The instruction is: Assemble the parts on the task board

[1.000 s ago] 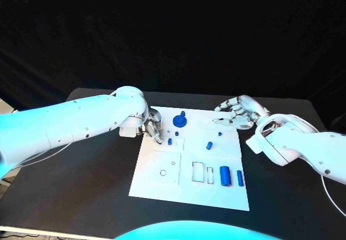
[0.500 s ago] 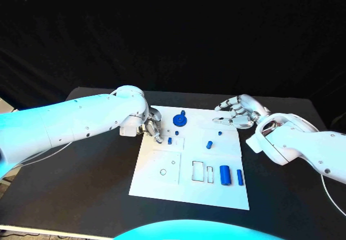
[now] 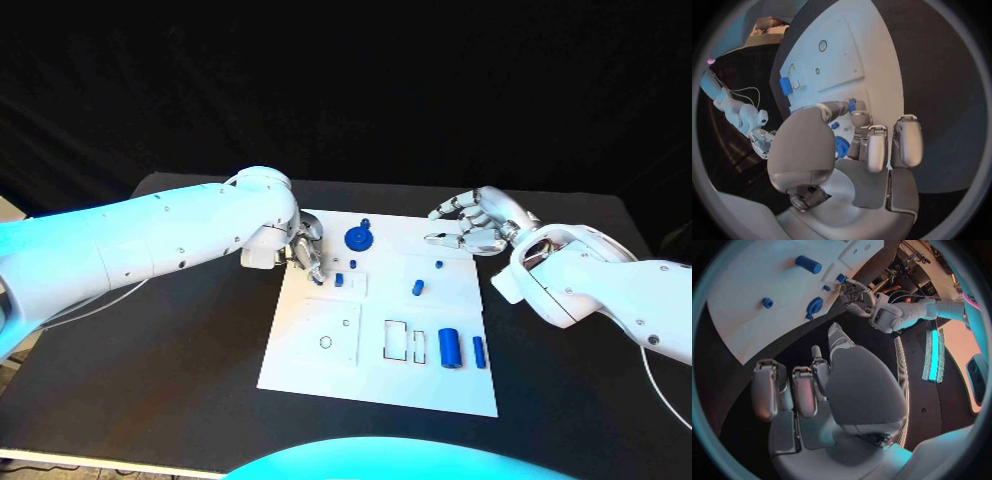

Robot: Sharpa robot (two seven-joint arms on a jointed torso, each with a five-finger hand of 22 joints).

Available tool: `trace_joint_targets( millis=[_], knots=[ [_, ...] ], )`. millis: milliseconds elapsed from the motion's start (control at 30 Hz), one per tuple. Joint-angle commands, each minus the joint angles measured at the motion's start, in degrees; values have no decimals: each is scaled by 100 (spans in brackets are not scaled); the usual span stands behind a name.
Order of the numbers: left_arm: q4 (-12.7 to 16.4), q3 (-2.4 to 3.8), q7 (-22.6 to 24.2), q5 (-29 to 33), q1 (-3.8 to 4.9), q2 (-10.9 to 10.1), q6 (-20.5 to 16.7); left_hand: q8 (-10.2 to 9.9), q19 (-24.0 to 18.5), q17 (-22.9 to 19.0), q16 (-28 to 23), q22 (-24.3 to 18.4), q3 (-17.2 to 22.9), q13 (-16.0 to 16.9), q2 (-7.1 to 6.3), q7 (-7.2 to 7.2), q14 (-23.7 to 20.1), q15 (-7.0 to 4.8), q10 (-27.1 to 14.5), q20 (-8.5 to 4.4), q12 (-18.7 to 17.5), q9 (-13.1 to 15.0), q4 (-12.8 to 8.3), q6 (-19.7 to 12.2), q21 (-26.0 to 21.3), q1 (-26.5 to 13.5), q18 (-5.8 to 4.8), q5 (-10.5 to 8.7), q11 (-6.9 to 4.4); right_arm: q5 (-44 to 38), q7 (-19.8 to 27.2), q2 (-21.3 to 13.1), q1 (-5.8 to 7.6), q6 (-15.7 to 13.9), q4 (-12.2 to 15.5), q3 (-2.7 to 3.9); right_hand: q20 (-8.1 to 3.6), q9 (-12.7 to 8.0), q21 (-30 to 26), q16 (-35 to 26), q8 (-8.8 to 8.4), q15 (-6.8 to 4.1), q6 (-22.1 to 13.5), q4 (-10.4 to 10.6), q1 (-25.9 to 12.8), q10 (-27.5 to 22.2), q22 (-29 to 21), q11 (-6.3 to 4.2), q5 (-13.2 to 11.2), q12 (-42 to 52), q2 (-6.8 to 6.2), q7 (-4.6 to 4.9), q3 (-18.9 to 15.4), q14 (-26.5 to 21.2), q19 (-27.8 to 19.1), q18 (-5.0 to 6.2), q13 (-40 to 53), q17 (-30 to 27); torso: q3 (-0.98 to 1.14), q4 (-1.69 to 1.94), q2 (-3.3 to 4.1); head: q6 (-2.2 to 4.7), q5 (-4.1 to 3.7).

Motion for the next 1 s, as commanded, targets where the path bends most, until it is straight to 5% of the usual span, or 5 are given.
trace_joint_targets(
  millis=[33,1000],
  knots=[
    [-21,-65,-43,126,-66,51,279,21,-12,1376,39,315,1092,5,49,-7,567,-43,17,-1,28,2,-1110,22,-1,-4,-90,10,-4,-78,62,3,-4,39,9,2,-24,-5,-16,-36,11,-41,-36,-32,-14,-24,874,-11,3,-10,22,-16,-8,410,119,82,542,828,2,0,-6,-11,16],
    [-28,-96,-194,255,-66,67,68,-37,40,1436,68,383,958,227,178,-83,585,-73,199,-8,161,82,-991,139,33,-470,-109,73,-55,-83,60,-16,-4,27,23,2,-24,-5,-16,-36,11,-41,-36,-32,-14,-24,874,-11,3,-10,22,-16,-8,410,119,82,542,828,-1,3,-4,-14,5]
  ],
)
